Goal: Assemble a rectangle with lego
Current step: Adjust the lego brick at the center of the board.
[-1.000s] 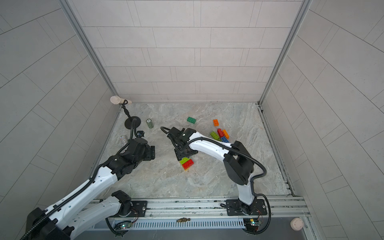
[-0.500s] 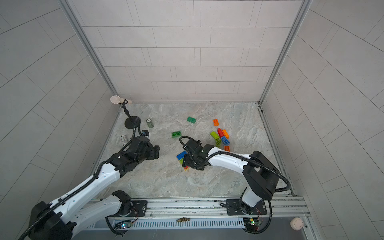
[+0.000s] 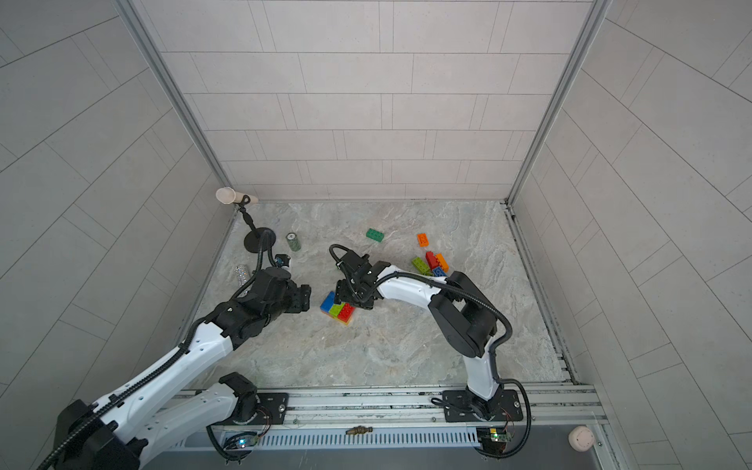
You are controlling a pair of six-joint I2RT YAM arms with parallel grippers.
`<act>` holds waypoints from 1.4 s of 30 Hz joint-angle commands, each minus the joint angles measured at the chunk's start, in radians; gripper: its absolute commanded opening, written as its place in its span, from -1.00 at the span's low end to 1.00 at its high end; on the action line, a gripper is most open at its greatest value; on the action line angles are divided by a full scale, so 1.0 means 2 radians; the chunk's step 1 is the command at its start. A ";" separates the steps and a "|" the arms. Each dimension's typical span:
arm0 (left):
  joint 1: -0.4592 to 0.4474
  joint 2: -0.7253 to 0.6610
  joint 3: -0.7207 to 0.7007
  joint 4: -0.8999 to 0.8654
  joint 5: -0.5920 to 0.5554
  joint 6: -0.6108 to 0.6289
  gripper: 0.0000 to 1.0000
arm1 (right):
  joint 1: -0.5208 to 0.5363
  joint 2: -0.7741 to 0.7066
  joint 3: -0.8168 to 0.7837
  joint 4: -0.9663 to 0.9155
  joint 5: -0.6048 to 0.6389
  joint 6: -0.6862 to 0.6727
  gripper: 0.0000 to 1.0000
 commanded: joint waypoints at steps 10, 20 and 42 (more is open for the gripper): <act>0.036 -0.028 -0.025 -0.019 0.048 -0.094 0.67 | 0.006 -0.011 0.034 -0.082 -0.016 -0.101 0.43; 0.037 -0.017 -0.100 0.077 0.121 -0.161 0.67 | 0.001 -0.002 -0.004 -0.050 -0.083 -0.117 0.11; 0.098 0.008 -0.029 -0.003 0.108 -0.094 0.57 | 0.033 -0.051 -0.035 -0.070 0.004 -0.100 0.11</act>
